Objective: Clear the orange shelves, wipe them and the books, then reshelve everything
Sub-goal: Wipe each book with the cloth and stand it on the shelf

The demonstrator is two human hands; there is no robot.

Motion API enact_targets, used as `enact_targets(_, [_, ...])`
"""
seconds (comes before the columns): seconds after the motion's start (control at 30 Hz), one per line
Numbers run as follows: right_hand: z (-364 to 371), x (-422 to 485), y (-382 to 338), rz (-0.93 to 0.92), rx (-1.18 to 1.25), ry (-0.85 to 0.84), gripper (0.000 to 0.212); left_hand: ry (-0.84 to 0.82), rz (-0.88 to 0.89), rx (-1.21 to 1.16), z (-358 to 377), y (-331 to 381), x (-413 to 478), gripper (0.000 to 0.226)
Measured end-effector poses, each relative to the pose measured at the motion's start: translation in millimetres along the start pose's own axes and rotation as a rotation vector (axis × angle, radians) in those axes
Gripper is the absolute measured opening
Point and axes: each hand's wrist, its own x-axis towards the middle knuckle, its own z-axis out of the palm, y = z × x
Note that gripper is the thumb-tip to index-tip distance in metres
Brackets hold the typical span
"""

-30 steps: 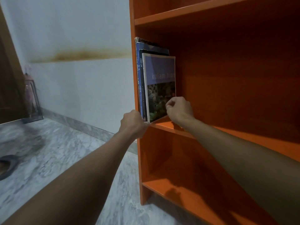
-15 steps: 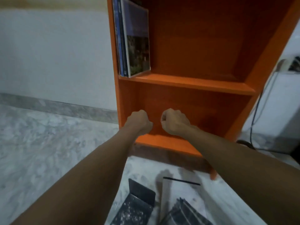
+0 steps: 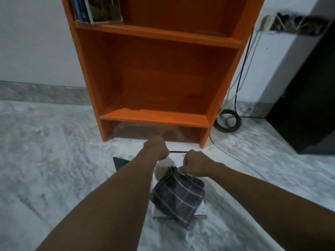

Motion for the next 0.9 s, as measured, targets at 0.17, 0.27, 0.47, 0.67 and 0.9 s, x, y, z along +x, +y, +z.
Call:
enact_targets(0.17, [76, 0, -6, 0.04, -0.133, -0.081, 0.101, -0.049, -0.041, 0.043, 33, -7, 7, 0.022])
enact_targets(0.27, [73, 1, -5, 0.058, 0.018, -0.137, 0.075, -0.036, -0.074, 0.061, 43, -9, 16, 0.018])
enact_targets(0.47, [36, 18, 33, 0.22, 0.312, 0.079, 0.046, -0.084, -0.126, 0.09, 52, -17, 30, 0.029])
enact_targets(0.67, [63, 15, 46, 0.333, 0.516, 0.014, 0.054, -0.107, -0.202, 0.045, 73, -29, 48, 0.029])
enact_targets(0.9, [64, 18, 57, 0.401, 0.886, -0.041, 0.033, -0.115, -0.204, -0.028, 78, -25, 53, 0.053])
